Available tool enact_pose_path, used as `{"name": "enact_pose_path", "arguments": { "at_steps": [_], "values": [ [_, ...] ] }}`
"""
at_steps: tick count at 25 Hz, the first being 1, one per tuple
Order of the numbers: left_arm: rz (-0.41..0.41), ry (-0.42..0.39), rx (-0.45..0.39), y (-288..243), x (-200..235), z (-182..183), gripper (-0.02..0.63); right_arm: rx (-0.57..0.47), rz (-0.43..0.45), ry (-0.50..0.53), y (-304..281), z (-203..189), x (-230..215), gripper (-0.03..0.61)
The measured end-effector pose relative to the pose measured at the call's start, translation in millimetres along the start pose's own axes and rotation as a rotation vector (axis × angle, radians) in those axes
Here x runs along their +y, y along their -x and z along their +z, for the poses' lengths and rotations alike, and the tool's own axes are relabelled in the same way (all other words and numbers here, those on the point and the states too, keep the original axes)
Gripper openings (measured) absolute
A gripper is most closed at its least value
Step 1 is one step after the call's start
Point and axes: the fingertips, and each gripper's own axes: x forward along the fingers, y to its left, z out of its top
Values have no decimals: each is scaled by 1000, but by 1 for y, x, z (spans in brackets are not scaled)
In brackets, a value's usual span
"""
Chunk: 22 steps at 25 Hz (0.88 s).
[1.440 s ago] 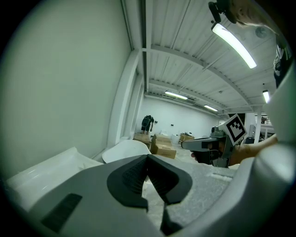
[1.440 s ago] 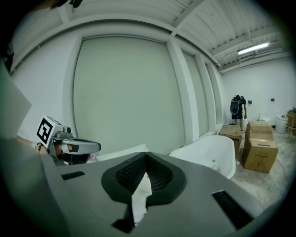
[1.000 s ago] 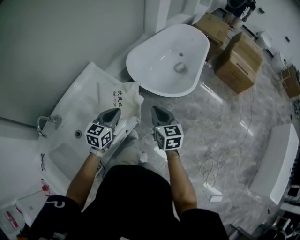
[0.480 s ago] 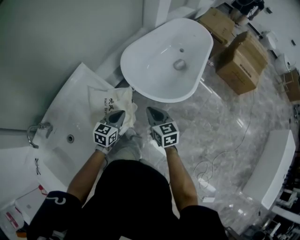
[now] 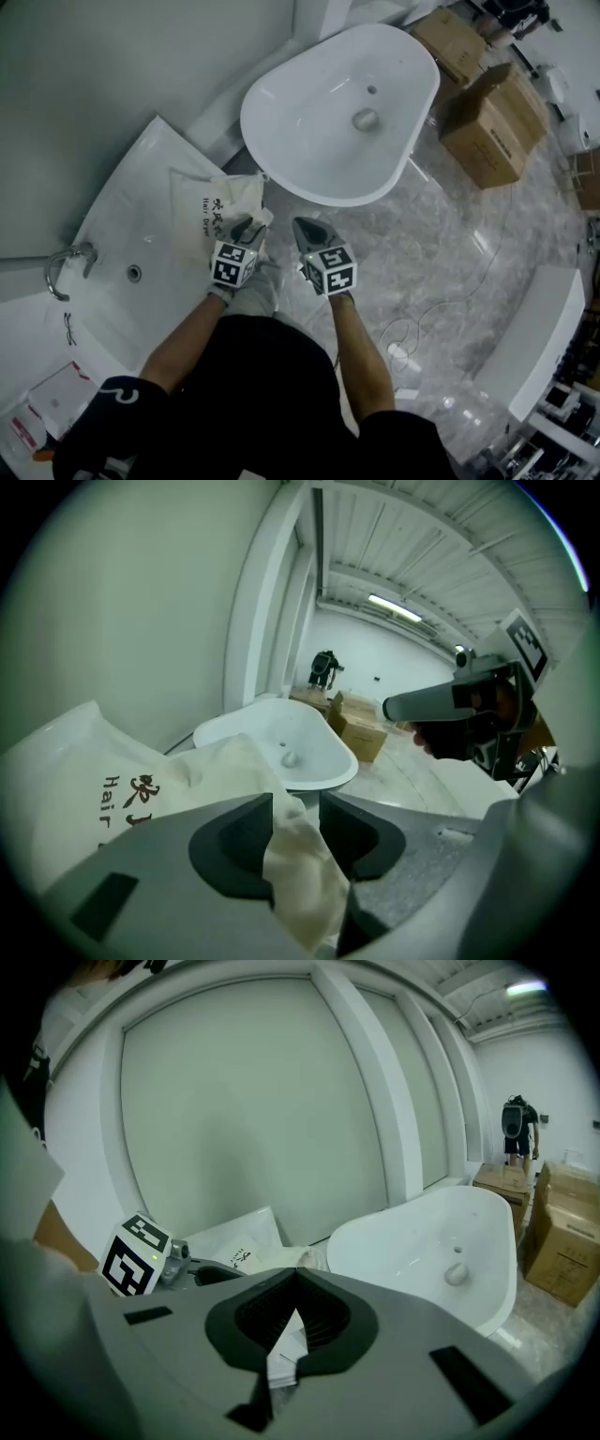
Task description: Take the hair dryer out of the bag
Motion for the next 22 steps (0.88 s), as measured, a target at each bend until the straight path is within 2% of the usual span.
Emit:
{"name": "enact_pose_path", "arguments": {
  "at_steps": [6, 10, 13, 15, 17, 22],
  "values": [
    [40, -12, 77, -15, 14, -16, 147, 25, -3, -11, -6, -8, -2, -5],
    [25, 3, 85, -18, 18, -21, 141, 31, -14, -23, -6, -14, -1, -5],
    [1, 20, 92, -18, 15, -22, 110, 32, -24, -32, -3, -18, -2, -5],
    [-11, 38, 89, -17, 15, -21, 87, 31, -30, -43, 0, -21, -3, -5],
    [-20, 56, 74, -12, 16, -17, 38, 29, -32, -48, 2, -24, -1, -5],
    [-60, 78, 0, 15, 15, 6, 18, 23, -24, -36, 7, -23, 5, -5]
  ]
}}
